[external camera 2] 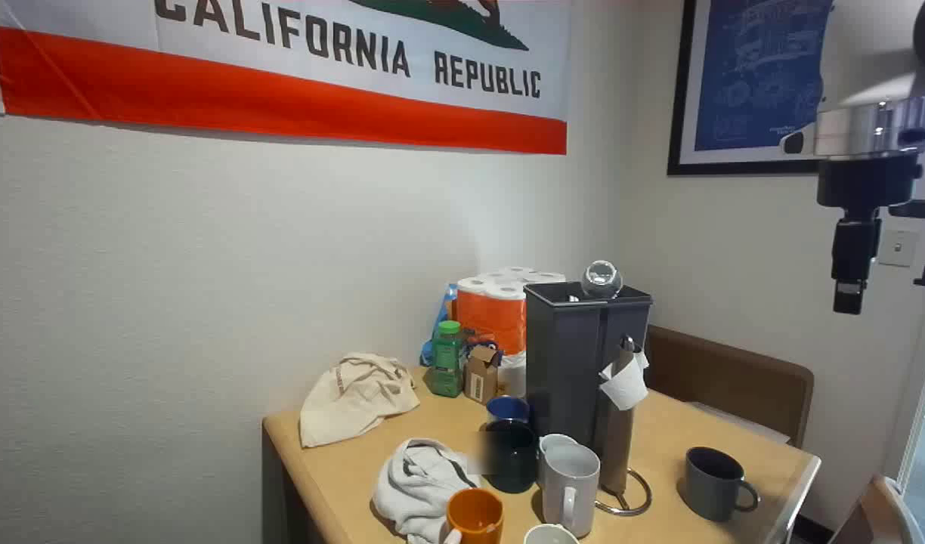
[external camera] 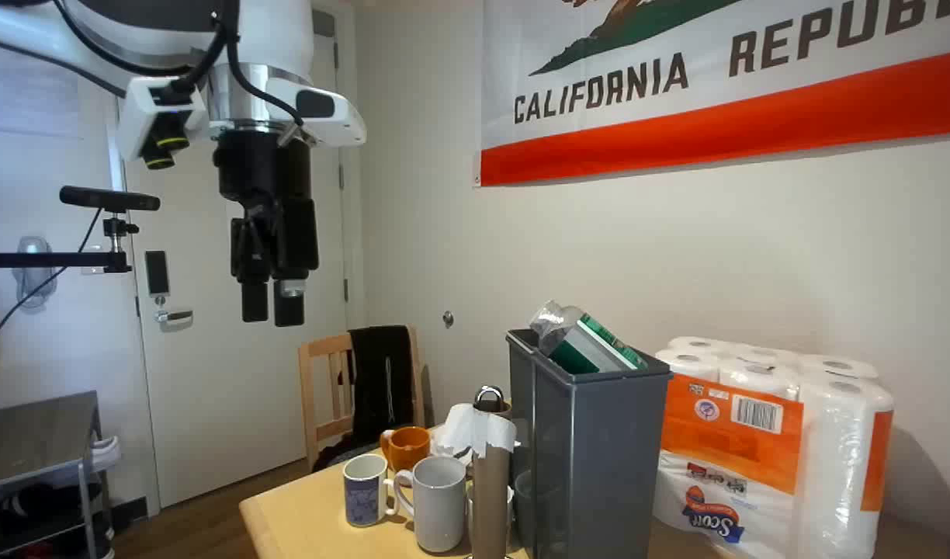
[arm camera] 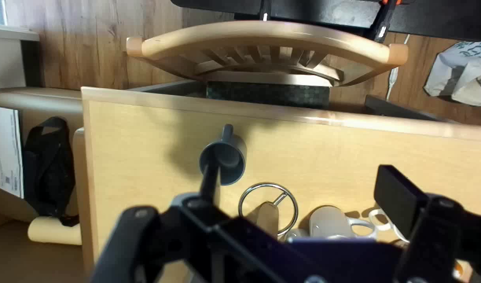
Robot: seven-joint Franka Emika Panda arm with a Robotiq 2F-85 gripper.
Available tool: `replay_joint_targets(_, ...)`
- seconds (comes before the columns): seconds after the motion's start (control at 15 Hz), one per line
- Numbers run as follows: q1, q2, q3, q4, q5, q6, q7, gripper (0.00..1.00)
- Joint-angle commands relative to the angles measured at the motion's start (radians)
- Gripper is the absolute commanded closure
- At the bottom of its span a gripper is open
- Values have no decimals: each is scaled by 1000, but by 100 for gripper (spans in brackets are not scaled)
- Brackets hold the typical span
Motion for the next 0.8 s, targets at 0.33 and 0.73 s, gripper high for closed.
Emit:
replay_joint_targets(0.33,-4,55,6,-1,-7,67,87,0)
replay_joint_targets(0.73,-39,195,30,1,-25,289,294,0)
